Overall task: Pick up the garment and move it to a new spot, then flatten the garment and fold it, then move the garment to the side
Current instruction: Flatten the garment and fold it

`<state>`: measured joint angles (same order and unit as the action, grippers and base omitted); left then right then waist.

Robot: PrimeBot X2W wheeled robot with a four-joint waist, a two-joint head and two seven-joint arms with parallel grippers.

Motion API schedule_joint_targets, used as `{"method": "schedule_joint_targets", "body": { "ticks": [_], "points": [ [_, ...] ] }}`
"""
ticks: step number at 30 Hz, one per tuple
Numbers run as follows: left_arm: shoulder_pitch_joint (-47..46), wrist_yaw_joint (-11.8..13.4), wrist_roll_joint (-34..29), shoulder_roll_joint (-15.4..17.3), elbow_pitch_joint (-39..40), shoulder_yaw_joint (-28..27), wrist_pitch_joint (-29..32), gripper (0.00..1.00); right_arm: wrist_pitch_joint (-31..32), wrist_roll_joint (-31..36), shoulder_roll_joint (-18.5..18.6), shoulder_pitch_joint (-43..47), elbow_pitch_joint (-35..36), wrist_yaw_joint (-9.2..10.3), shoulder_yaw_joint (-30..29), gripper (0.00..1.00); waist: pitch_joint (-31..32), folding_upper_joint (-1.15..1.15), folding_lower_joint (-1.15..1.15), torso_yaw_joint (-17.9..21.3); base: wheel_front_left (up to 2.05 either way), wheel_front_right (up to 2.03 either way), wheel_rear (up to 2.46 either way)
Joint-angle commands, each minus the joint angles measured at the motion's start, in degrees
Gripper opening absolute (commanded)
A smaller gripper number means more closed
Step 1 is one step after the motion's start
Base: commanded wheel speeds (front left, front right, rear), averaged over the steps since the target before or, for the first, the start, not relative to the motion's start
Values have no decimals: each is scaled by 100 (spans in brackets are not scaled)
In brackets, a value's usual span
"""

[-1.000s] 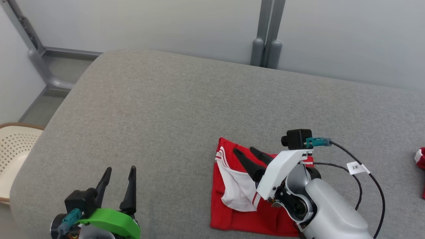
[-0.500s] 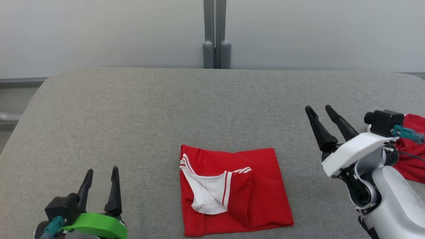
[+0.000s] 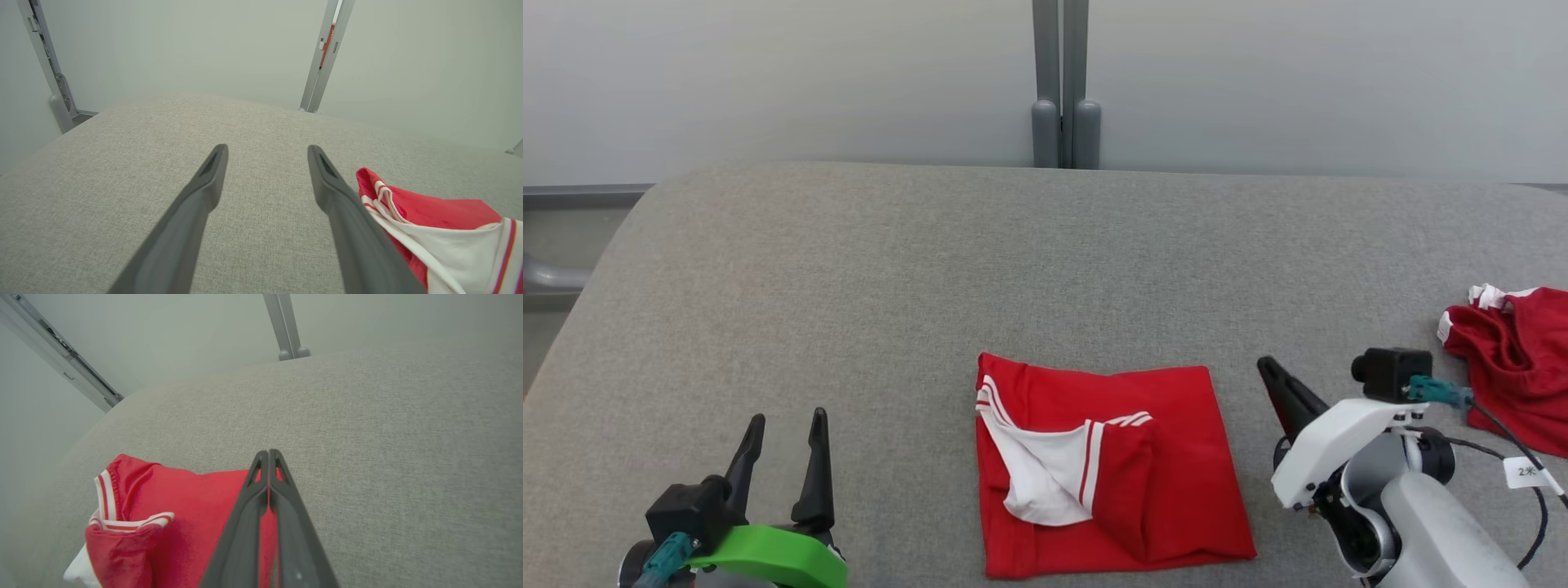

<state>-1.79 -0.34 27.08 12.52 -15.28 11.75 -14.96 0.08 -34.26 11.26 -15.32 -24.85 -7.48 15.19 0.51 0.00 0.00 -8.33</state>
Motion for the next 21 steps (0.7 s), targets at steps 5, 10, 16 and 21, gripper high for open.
{"method": "schedule_joint_targets", "body": {
  "ticks": [5, 10, 16, 21],
  "points": [
    [-63, -37, -86, -6, -79, 19, -23, 100, 104, -94, -237, 24, -535, -1, 423, 0, 26, 0, 0, -429, 0, 0, 0],
    [-101, -52, -82, 3, -109, 49, -24, 100, 205, -282, -506, 31, -783, -2, 1181, 0, 18, 0, 0, -730, 0, 0, 0],
    [-111, -48, -75, 38, -119, 67, -24, 100, 239, -568, -586, 86, -584, -1, 2262, 0, 11, 0, 0, -857, 0, 0, 0],
    [-106, -19, -71, 32, -94, 78, -24, 100, 89, -846, -530, -90, -382, -1, 2829, 0, -21, 0, 0, -728, 0, 0, 0]
  ]
}}
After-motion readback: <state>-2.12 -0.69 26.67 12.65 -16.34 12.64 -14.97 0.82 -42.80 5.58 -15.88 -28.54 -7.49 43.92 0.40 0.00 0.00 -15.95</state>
